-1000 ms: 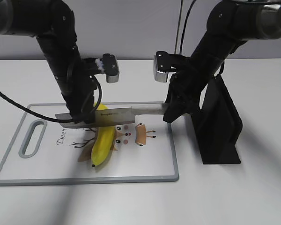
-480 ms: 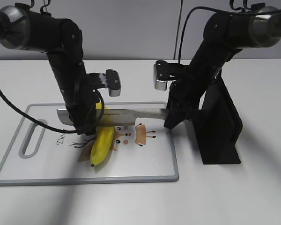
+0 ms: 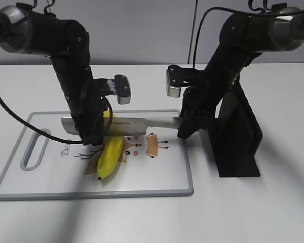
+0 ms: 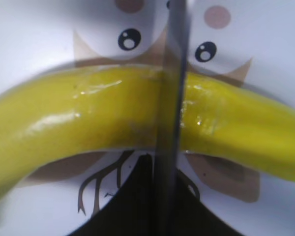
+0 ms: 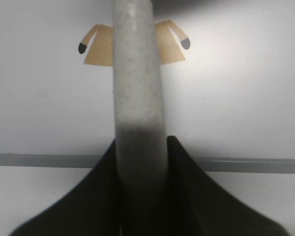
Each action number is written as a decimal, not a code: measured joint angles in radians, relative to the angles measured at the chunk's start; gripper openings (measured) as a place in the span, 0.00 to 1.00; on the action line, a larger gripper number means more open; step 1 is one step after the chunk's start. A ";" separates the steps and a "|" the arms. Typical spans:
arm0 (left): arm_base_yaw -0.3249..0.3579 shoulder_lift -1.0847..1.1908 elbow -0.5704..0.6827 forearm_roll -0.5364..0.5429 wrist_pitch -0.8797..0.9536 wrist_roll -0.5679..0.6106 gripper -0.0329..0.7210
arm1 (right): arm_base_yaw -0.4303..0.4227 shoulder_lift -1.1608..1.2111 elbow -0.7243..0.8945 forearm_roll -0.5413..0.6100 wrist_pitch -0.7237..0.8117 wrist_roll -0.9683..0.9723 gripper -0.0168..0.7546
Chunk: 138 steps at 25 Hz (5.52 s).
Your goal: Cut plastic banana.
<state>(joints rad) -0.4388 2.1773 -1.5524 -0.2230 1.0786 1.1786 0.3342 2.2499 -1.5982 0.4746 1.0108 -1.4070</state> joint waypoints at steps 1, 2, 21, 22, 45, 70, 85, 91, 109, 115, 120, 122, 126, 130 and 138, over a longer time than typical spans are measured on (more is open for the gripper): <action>0.000 -0.001 0.000 0.004 0.000 0.000 0.02 | 0.001 -0.001 0.000 0.000 0.001 0.000 0.25; 0.000 -0.004 0.003 0.006 -0.001 0.000 0.02 | 0.002 -0.003 0.000 0.000 0.001 0.001 0.25; 0.001 -0.196 0.010 0.023 0.055 -0.004 0.02 | 0.002 -0.184 0.000 0.007 0.039 0.009 0.25; 0.002 -0.204 0.010 0.023 0.056 -0.004 0.02 | 0.002 -0.185 0.000 0.009 0.040 0.009 0.25; 0.002 -0.364 0.014 0.022 0.019 -0.012 0.86 | -0.001 -0.187 0.000 0.018 0.093 0.042 0.23; 0.262 -0.770 0.024 0.261 0.139 -0.970 0.78 | -0.004 -0.411 -0.003 -0.052 0.180 0.814 0.23; 0.268 -1.138 0.483 0.161 0.141 -0.985 0.74 | -0.004 -0.633 -0.002 -0.056 0.192 1.112 0.23; 0.268 -1.361 0.660 0.161 0.134 -1.000 0.74 | -0.004 -0.697 0.017 -0.057 0.193 1.162 0.23; 0.268 -2.004 0.928 0.159 0.125 -1.053 0.67 | -0.004 -1.057 0.546 -0.112 -0.061 1.266 0.23; 0.268 -2.127 0.996 0.129 0.127 -1.056 0.65 | -0.004 -1.212 0.722 -0.184 -0.114 1.360 0.23; 0.268 -2.156 1.003 0.130 0.096 -1.056 0.65 | -0.004 -1.353 0.824 -0.250 -0.142 1.458 0.23; 0.268 -2.156 1.013 0.142 0.054 -1.056 0.65 | -0.004 -1.404 0.858 -0.277 -0.158 1.498 0.23; 0.268 -2.156 1.043 0.159 -0.021 -1.056 0.64 | -0.004 -1.496 0.918 -0.334 -0.159 1.577 0.23; 0.268 -2.156 1.045 0.162 -0.027 -1.056 0.64 | -0.004 -1.538 0.959 -0.369 -0.156 1.615 0.23; 0.268 -2.156 1.045 0.164 -0.030 -1.056 0.62 | -0.004 -1.429 0.975 -0.392 -0.213 1.620 0.23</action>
<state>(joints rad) -0.1712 0.0211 -0.5071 -0.0589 1.0485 0.1229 0.3299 0.8211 -0.6233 0.0826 0.7974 0.2133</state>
